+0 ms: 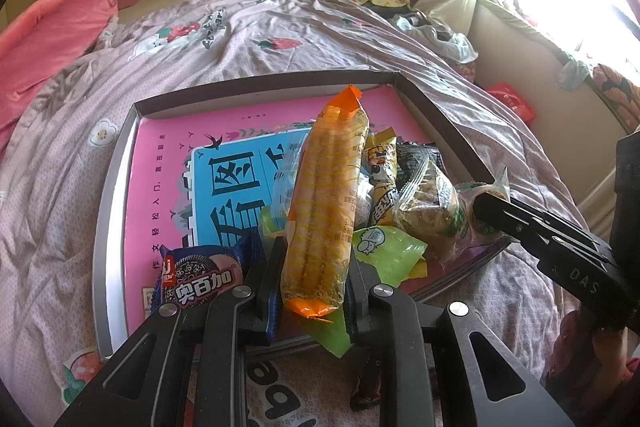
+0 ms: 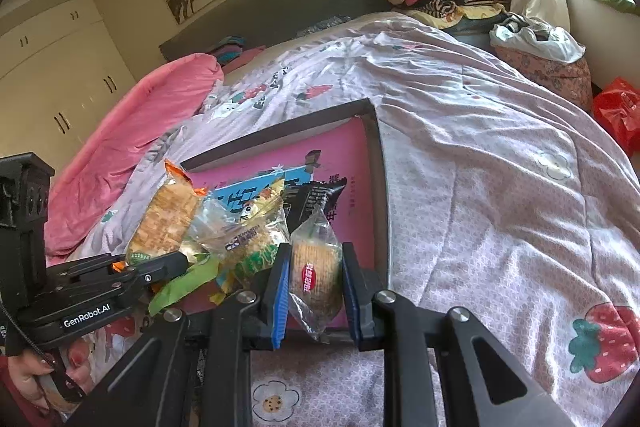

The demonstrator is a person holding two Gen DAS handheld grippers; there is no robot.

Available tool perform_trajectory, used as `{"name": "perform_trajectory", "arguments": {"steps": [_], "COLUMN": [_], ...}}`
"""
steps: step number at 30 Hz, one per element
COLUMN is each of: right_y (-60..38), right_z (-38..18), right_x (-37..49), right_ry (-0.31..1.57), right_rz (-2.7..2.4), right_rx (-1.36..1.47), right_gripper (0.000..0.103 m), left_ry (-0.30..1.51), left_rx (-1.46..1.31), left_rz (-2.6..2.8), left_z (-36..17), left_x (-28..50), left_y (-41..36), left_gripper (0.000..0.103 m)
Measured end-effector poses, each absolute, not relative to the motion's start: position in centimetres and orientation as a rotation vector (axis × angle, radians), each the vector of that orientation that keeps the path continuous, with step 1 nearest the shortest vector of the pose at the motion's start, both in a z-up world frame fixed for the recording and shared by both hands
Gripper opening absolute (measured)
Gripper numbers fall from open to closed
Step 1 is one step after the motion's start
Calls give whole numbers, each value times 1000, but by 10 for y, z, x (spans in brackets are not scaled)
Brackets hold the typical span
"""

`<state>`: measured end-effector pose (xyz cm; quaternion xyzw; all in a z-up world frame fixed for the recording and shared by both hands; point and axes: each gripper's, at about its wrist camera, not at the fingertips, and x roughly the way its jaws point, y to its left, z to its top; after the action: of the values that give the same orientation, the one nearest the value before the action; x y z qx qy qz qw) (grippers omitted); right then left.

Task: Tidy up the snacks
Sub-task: 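Lower the bread pack into the tray with the left gripper while the right lowers the pastry bag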

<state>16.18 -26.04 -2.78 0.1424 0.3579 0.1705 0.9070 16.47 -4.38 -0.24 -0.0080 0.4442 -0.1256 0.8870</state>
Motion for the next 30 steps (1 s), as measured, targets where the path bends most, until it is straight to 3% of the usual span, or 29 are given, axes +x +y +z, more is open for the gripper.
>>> {"name": "perform_trajectory", "arguments": {"steps": [30], "right_y": [-270], "right_z": [-27], "right_x": [157], "right_ry": [736], "right_rz": [315], "right_rx": [313], "right_gripper": [29], "left_ry": [917], "left_rx": [-45], "left_rz": [-256], "left_z": [-7], "left_x": [168], "left_y": [-38], "left_gripper": [25]}}
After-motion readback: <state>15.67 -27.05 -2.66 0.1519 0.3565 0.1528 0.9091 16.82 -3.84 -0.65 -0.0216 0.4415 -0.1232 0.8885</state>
